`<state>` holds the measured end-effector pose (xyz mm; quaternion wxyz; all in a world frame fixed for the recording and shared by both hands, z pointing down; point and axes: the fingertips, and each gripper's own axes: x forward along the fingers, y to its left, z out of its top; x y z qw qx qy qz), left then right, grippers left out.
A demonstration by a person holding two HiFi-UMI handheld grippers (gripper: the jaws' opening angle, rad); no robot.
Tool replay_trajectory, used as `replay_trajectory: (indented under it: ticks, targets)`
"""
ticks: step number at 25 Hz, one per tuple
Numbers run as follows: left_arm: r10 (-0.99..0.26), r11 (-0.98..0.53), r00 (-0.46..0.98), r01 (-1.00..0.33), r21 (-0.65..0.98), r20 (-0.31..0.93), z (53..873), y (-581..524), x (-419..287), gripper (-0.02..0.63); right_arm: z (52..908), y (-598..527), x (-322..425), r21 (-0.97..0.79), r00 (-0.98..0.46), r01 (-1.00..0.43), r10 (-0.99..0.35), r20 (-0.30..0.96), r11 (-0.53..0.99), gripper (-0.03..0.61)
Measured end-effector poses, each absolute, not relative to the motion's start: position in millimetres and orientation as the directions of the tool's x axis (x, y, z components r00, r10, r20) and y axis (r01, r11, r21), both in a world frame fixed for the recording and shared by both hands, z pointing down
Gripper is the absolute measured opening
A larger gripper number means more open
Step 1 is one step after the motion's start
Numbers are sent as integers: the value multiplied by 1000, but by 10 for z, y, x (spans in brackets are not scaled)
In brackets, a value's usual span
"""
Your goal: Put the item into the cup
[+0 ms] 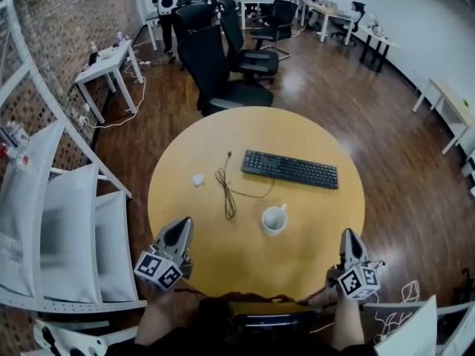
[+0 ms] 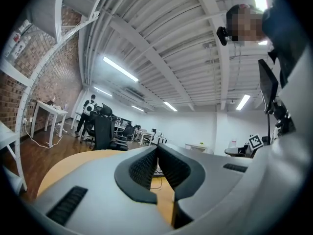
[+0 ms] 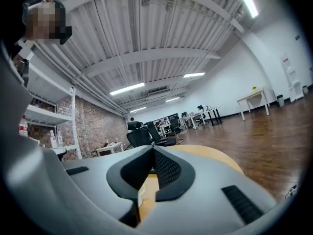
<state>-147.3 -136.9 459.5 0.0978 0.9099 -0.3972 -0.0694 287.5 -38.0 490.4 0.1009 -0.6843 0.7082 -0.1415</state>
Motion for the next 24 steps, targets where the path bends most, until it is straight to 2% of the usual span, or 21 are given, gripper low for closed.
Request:
replay_trajectory:
  ticks: [12, 24]
  targets:
    - [-750, -649, 659, -716, 257, -58, 4599, -1367, -1506, -2, 4795, -711, 2473, -274, -183, -948, -982, 45, 164, 9]
    - [-757, -637, 650, -715, 290, -61, 4643, -1321, -1505, -2, 4770, -831, 2214, -227, -257, -945, -963, 76, 234, 9]
